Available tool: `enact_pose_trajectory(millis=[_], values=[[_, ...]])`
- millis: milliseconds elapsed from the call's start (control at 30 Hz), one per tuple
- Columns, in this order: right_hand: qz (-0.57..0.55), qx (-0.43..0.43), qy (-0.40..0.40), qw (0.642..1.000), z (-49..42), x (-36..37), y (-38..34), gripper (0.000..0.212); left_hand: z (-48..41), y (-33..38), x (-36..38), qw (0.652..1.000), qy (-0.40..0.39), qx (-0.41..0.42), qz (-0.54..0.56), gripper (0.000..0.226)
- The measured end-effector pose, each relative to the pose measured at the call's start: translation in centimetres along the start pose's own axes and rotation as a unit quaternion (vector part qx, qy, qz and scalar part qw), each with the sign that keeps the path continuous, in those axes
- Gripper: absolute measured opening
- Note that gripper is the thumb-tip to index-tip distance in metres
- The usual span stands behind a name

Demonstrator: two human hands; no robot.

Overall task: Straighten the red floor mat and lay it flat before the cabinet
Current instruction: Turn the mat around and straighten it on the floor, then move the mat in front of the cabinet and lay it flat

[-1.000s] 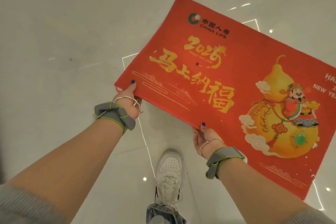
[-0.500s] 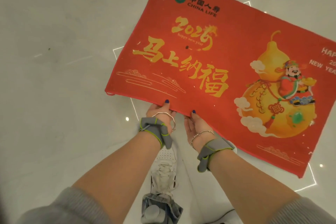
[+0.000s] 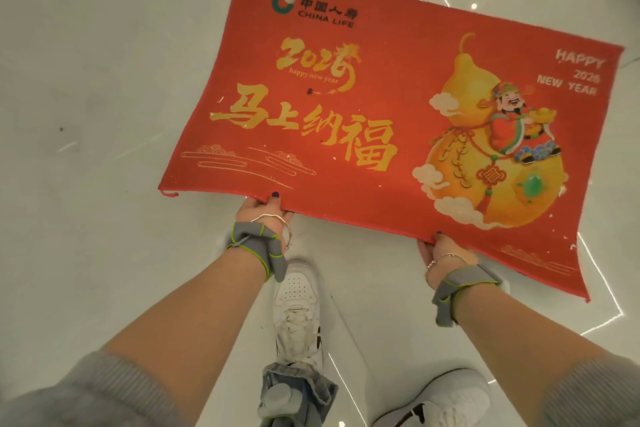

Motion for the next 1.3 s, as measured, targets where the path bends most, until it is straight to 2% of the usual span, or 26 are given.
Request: enact_pose_trajectory(millis=[100,200,267,333,400,467,567,667,733,900,1000,1100,1300], values=[[0.009,-0.031,-0.025,0.999,0.6,-0.9,-1.5,0.039,0.8,0.4,0.4,0.999,0.000,0.019,-0.029,0.024],[0.009,-0.043,-0.038,0.998,2.2,-2.3,-4.2,0.045,2.6,0.2,1.7,0.999,-0.017,0.034,-0.034,0.005],[0.004,-0.041,-0.044,0.998,2.8,-2.9,-5.5,0.044,3.3,-0.1,2.3,0.998,-0.028,0.010,-0.048,0.015],[0.003,-0.039,-0.042,0.998,3.1,-4.2,-7.4,0.033,4.2,-1.1,3.5,0.998,-0.045,-0.008,-0.054,0.025],[0.007,-0.052,-0.030,0.998,3.2,-5.5,-9.1,0.023,5.3,-2.1,4.6,0.996,-0.054,-0.026,-0.067,0.024],[0.000,-0.062,-0.008,0.998,2.9,-7.4,-10.8,0.024,6.5,-3.4,5.9,0.993,-0.071,-0.019,-0.089,0.013],[-0.026,-0.067,0.021,0.997,2.3,-11.5,-13.2,0.029,9.4,-5.6,8.4,0.989,-0.094,0.004,-0.114,0.036],[-0.062,-0.064,0.035,0.995,1.8,-15.4,-14.5,0.022,11.8,-7.8,10.3,0.983,-0.118,0.000,-0.140,0.012],[-0.063,-0.066,0.061,0.994,1.4,-17.9,-14.9,0.022,13.1,-8.9,11.3,0.977,-0.122,0.006,-0.173,0.015],[-0.100,-0.043,0.125,0.986,0.4,-25.5,-14.9,0.022,16.9,-12.7,15.1,0.954,-0.150,0.052,-0.253,0.006],[-0.124,-0.022,0.147,0.981,0.0,-29.1,-14.2,0.022,18.7,-14.9,16.8,0.941,-0.168,0.069,-0.287,0.025],[-0.155,-0.011,0.169,0.973,-0.4,-32.4,-13.3,0.019,20.6,-17.0,18.2,0.927,-0.181,0.081,-0.318,0.013],[-0.237,-0.004,0.229,0.944,-0.5,-39.4,-11.6,0.038,23.8,-22.8,19.7,0.894,-0.216,0.072,-0.386,0.017]])
Point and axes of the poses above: each hand's wrist, its own z-axis away from the middle knuckle, its own x-axis out of the palm, y = z × x, the point moved 5 cm from there along -z, towards the middle knuckle
